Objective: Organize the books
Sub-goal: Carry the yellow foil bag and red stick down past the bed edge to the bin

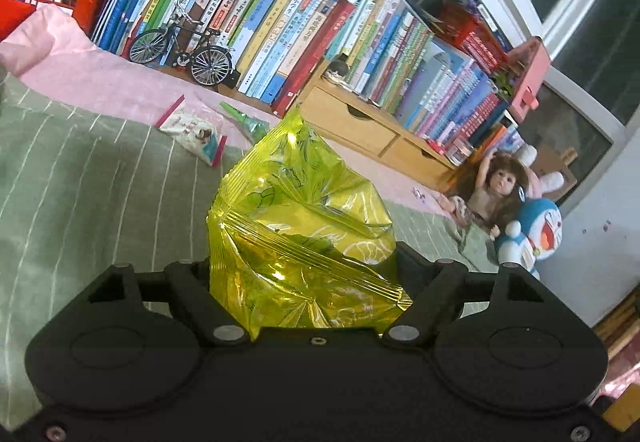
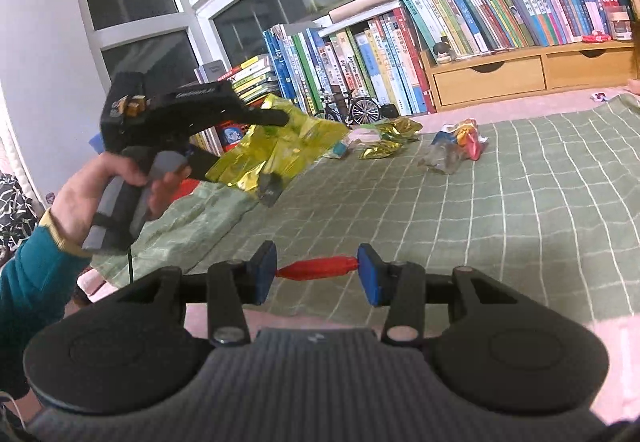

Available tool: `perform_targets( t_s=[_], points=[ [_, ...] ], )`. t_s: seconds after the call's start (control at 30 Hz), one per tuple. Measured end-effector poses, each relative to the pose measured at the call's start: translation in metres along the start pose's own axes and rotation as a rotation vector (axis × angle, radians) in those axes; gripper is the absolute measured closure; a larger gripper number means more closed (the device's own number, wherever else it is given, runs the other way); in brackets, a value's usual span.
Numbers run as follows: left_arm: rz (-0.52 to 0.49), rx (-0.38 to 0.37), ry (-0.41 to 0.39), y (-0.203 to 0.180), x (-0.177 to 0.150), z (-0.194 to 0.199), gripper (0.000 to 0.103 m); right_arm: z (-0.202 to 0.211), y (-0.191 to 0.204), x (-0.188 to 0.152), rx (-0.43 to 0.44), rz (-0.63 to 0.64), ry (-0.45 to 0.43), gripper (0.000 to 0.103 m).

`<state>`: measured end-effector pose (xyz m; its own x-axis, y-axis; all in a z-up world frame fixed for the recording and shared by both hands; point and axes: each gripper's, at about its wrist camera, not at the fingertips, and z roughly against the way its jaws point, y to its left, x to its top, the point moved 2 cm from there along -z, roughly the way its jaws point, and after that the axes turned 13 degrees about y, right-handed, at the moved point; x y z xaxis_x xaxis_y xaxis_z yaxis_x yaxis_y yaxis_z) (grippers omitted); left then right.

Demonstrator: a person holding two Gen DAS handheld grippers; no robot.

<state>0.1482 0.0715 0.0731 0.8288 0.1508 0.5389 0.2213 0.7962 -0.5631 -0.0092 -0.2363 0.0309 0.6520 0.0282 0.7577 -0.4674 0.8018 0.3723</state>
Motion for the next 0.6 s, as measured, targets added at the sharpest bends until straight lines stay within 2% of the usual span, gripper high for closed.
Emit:
perform_targets(
  t_s=[0.37,0.6],
  points=[
    [-0.105,-0.022,0.036,-0.019,-0.074,0.049,0.023,0.021,0.026,-0.020,-0.017,0.030,0.014,0.054],
    [-0.100,-0.025,0.024,-0.017,-0.119,0.079,0.023,0.034,0.039,-0.039,-0.015,0.040,0.036,0.054]
  ],
)
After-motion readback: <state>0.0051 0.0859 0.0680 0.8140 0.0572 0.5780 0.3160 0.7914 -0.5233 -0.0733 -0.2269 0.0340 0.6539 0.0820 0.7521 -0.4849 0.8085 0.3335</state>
